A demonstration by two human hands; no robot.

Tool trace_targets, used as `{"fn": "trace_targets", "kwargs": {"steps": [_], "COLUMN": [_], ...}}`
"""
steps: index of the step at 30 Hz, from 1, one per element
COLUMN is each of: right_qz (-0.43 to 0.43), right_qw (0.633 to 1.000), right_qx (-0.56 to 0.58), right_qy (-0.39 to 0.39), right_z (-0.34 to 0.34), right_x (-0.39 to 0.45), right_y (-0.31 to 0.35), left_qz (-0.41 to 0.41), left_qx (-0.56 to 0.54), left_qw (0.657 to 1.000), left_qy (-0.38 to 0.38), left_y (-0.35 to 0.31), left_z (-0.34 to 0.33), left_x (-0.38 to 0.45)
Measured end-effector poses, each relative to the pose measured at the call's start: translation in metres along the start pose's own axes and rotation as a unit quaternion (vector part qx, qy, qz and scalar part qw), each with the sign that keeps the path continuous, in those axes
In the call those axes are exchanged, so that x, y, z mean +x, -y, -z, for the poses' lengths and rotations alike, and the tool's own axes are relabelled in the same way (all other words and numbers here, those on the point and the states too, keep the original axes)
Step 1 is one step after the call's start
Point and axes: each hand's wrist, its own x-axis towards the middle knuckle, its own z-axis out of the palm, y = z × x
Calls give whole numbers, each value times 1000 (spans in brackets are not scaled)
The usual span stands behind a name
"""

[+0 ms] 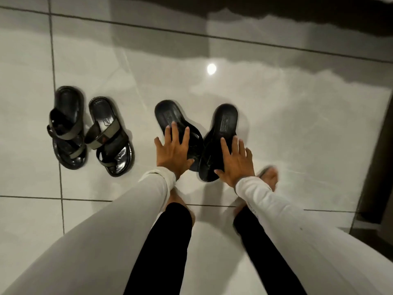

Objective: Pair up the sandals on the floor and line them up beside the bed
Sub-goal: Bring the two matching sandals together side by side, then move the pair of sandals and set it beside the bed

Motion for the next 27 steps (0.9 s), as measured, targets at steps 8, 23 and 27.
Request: {"fn": "trace_targets", "kwargs": {"steps": [8,23,27], "right_qz": [9,126,126], "right_qw": [999,990,989], "right_qx": [29,-41,-40], "right_qy": [-40,-55,-73], "right_z": [-37,5,5], "right_x": [45,86,86], "right_y": [12,-41,-50], "left_qz": [7,-179,-181], "left_qx": [-79,0,12], "left_qw": [997,984,983], "left_qy": [8,-3,-2], "left_y": [2,16,3], "left_z": [-47,-20,-20], "left_x": [28,71,71]}}
